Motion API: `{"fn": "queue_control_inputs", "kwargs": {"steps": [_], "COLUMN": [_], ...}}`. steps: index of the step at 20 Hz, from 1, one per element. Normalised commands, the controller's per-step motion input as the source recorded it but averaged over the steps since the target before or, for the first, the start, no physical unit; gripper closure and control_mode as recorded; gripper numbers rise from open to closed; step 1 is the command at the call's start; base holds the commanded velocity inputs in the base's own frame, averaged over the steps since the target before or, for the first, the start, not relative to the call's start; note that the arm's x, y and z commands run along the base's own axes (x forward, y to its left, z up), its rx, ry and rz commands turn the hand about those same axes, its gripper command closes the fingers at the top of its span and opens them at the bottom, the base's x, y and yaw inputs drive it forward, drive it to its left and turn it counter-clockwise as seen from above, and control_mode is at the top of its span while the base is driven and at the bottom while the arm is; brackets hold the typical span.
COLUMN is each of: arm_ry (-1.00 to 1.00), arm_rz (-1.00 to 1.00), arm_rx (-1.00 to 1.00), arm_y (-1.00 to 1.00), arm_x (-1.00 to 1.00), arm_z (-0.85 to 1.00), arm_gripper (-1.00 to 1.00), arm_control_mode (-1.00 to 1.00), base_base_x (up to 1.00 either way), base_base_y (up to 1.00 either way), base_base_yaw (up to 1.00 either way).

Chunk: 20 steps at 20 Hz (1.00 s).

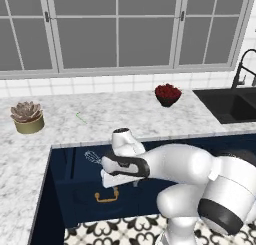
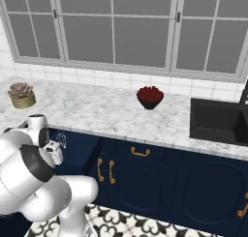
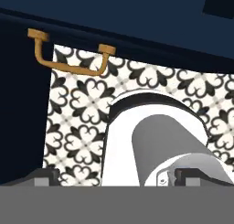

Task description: Pick the whisk from the drawer and place it on the counter.

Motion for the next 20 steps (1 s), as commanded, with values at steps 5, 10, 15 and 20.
{"fn": "queue_control_inputs", "kwargs": {"steps": [5, 10, 15, 20], "arm_ry": [-0.27, -0.01, 0.04, 0.09], "arm_rz": [-0.03, -0.02, -0.08, -0.08], "arm_rx": [0.0, 0.0, 0.0, -0.02], "arm_y": [0.0, 0.02, 0.15, 0.38], "arm_x": [0.62, 0.96, 0.94, 0.66], "arm_z": [0.65, 0.04, 0.0, 0.0], "arm_gripper": [-1.0, -1.0, -1.0, -1.0], "arm_control_mode": [-1.0, -1.0, -1.0, -1.0], "base_base_x": [0.0, 0.0, 0.0, 0.0], "base_base_y": [0.0, 0.0, 0.0, 0.0], "base_base_yaw": [0.0, 0.0, 0.0, 0.0]}}
